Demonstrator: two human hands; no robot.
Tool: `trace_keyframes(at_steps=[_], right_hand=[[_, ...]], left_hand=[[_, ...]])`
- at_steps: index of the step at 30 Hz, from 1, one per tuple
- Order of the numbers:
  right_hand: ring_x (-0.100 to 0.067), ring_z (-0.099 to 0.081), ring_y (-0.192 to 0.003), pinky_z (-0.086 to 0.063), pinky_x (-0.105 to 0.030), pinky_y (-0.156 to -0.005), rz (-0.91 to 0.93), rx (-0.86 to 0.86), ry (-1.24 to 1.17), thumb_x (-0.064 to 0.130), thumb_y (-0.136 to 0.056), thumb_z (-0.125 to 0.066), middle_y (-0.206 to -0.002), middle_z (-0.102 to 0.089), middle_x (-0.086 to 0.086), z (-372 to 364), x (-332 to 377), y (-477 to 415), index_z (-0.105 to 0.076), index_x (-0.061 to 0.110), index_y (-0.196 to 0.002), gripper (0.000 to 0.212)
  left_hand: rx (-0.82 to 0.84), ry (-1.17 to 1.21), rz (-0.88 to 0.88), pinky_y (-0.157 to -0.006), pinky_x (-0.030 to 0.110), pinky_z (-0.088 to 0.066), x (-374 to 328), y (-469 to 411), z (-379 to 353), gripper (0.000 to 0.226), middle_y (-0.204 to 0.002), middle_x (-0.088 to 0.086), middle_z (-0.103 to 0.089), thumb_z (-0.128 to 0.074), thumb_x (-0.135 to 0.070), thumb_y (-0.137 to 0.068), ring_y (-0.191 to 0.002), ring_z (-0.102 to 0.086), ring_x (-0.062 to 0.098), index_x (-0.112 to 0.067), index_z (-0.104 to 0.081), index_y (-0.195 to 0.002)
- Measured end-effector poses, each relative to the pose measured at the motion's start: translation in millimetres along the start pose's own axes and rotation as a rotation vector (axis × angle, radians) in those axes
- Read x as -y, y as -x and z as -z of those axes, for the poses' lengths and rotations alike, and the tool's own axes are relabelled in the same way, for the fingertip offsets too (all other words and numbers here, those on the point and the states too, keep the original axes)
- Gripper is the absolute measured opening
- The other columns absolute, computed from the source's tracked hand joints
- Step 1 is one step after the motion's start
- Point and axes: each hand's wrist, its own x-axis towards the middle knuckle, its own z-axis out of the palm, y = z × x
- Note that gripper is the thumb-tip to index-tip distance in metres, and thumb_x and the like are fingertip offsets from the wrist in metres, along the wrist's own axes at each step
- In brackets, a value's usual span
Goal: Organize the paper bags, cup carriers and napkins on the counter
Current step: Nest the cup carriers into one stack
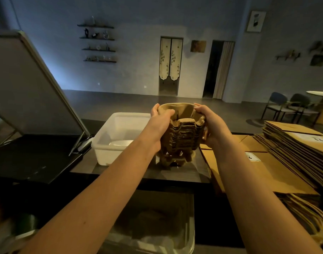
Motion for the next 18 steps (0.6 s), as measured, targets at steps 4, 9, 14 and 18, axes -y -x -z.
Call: trace_keyframes(at_steps=[4, 9, 14, 18], right_hand=[[-0.025, -0.051, -0.107, -0.045, -0.033, -0.07, -0.081, 0.008, -0.008, 0.039, -0.09, -0.054, -0.108, -0.057, -0.008, -1.2, -8.4, -2.9, -0.056, 0.02, -0.111, 0.028], [-0.019, -0.051, -0.096, -0.042, -0.03, -0.073, -0.05, -0.012, 0.002, 0.038, -0.092, -0.051, -0.1, -0.057, -0.004, -1.2, -16.6, -3.7, -0.061, 0.022, -0.106, 0.024], [-0.014, -0.052, -0.079, -0.038, -0.026, -0.063, -0.023, -0.01, -0.054, 0.032, -0.095, -0.045, -0.079, -0.057, -0.001, -0.1, -21.4, -0.3, -0.062, 0.016, -0.09, 0.023], [-0.015, -0.054, -0.077, -0.043, -0.028, -0.066, -0.089, 0.018, -0.091, 0.034, -0.093, -0.047, -0.079, -0.06, -0.003, -3.1, -26.8, 4.5, -0.062, 0.015, -0.084, 0.026]], left_hand=[[-0.031, -0.021, 0.025, -0.083, 0.036, -0.04, 5.6, -6.1, 4.2, 0.061, -0.142, 0.006, -0.036, -0.044, -0.03, -0.098, -0.102, -0.042, 0.019, -0.036, -0.009, -0.147], [-0.027, -0.031, 0.059, -0.075, 0.03, -0.042, 14.2, -4.4, 2.6, 0.065, -0.136, 0.005, -0.039, -0.045, -0.027, -0.098, -0.092, -0.044, 0.015, -0.033, -0.006, -0.149], [-0.032, -0.045, 0.094, -0.076, 0.032, -0.044, 19.2, -6.9, 0.4, 0.062, -0.139, 0.007, -0.039, -0.045, -0.028, -0.098, -0.104, -0.044, 0.021, -0.032, -0.009, -0.148], [-0.028, -0.061, 0.122, -0.091, 0.039, -0.043, 21.2, -4.5, 0.4, 0.063, -0.142, 0.009, -0.036, -0.045, -0.027, -0.098, -0.119, -0.042, 0.027, -0.033, -0.008, -0.148]])
